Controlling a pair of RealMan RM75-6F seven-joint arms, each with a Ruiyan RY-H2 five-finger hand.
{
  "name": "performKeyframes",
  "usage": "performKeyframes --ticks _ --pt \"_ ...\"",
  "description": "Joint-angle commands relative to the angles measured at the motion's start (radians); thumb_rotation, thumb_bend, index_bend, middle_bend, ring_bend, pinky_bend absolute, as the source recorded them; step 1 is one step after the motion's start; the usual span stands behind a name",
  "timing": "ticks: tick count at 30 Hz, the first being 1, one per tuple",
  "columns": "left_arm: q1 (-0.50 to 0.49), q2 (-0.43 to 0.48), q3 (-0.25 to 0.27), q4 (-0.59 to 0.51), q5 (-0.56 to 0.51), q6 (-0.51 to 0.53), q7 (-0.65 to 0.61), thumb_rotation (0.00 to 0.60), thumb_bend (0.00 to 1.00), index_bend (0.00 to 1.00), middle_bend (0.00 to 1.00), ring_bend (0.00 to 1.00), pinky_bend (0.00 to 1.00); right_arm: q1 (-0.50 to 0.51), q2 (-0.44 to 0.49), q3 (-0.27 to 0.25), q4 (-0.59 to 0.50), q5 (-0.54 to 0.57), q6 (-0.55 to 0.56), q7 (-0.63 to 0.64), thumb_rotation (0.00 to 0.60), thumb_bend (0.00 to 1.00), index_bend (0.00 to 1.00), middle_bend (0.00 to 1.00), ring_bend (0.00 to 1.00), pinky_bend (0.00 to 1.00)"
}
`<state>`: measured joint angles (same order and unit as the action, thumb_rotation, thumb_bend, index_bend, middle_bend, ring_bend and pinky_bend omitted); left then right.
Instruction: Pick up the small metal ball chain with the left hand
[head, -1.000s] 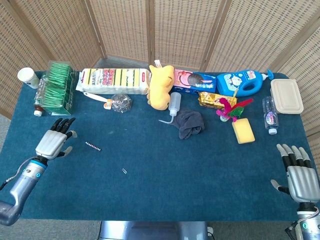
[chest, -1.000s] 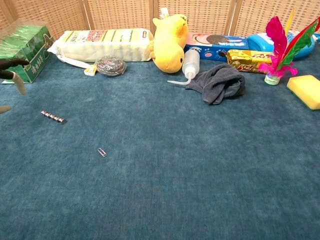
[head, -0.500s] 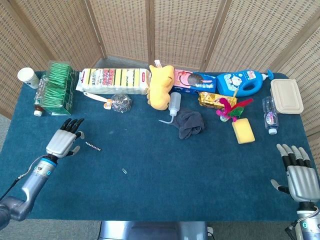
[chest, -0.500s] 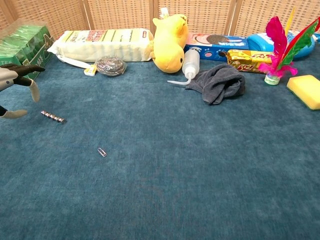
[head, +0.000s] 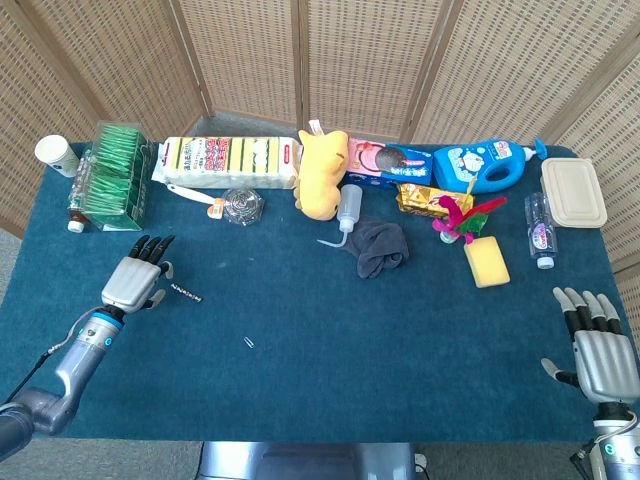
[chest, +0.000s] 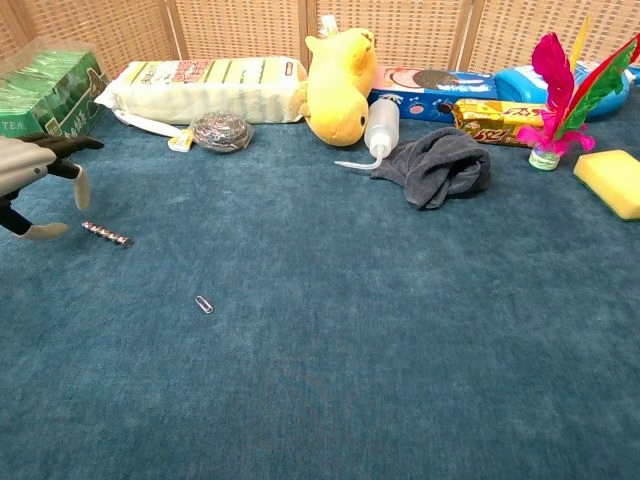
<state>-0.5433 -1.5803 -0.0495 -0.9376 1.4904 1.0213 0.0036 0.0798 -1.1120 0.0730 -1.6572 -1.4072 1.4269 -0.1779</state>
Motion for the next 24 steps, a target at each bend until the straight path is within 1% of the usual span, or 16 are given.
performKeyframes --ticks 1,10,24 --pt "-0.001 -0.011 0.002 0.003 -0.004 0.002 0.004 0.600 0.59 0.43 0.00 0.00 0.00 -0.001 0.001 0.000 -0.002 0.000 0.000 0.000 0.600 0.00 0.00 0.00 0.00 0.00" --pt "-0.004 -0.042 0.000 0.012 -0.008 0.020 0.015 0.600 0.59 0.43 0.01 0.00 0.00 0.001 0.006 -0.001 -0.004 0.004 -0.004 0.004 0.600 0.00 0.00 0.00 0.00 0.00" --pt "-0.015 -0.056 0.003 0.030 -0.028 -0.002 0.044 0.600 0.59 0.43 0.01 0.00 0.00 0.001 0.009 0.001 -0.006 0.009 -0.005 0.008 0.600 0.00 0.00 0.00 0.00 0.00"
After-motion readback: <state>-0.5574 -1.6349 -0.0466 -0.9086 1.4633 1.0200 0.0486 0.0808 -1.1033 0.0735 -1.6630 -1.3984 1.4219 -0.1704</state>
